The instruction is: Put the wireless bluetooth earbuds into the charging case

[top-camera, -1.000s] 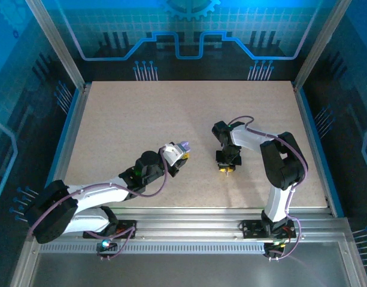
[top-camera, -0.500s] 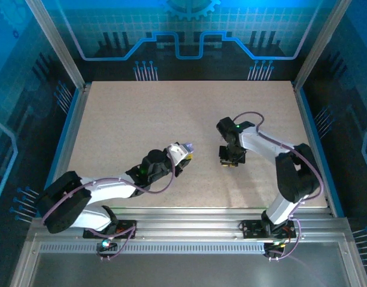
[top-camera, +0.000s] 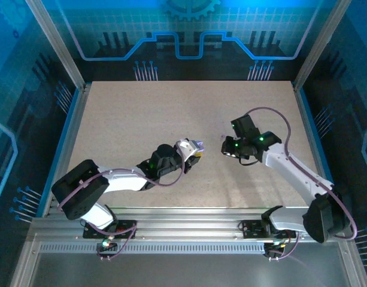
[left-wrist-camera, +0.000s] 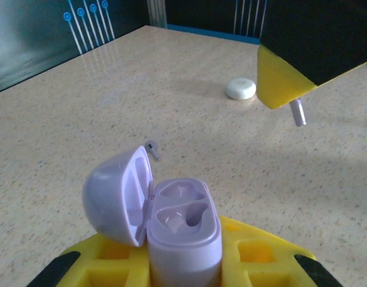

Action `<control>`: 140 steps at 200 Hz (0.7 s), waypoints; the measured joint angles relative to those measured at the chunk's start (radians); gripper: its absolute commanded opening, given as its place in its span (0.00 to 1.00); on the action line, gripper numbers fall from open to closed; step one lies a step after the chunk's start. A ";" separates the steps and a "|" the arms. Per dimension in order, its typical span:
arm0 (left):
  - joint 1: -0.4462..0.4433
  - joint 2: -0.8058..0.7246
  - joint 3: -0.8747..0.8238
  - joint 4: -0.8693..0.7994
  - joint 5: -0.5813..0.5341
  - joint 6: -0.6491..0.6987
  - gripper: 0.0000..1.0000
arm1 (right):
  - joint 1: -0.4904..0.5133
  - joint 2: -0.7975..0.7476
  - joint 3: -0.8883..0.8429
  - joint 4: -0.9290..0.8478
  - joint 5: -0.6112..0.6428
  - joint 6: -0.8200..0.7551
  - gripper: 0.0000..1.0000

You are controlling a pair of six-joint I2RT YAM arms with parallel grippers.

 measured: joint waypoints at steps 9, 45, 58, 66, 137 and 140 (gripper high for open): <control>0.000 0.010 0.010 0.011 0.013 -0.007 0.17 | 0.001 -0.029 -0.018 0.027 -0.005 0.003 0.17; 0.000 0.042 0.043 0.037 0.052 -0.013 0.17 | 0.002 -0.135 -0.080 0.131 -0.020 0.013 0.19; 0.000 0.048 0.047 0.044 0.066 -0.017 0.17 | 0.002 -0.166 -0.102 0.173 -0.036 0.012 0.19; 0.000 0.053 0.050 0.051 0.072 -0.020 0.17 | 0.002 -0.183 -0.119 0.202 -0.049 0.012 0.19; -0.003 0.058 0.056 0.093 0.105 -0.033 0.17 | 0.024 -0.227 -0.193 0.398 -0.143 -0.013 0.19; -0.003 0.058 0.056 0.095 0.106 -0.033 0.17 | 0.025 -0.227 -0.195 0.406 -0.145 -0.014 0.19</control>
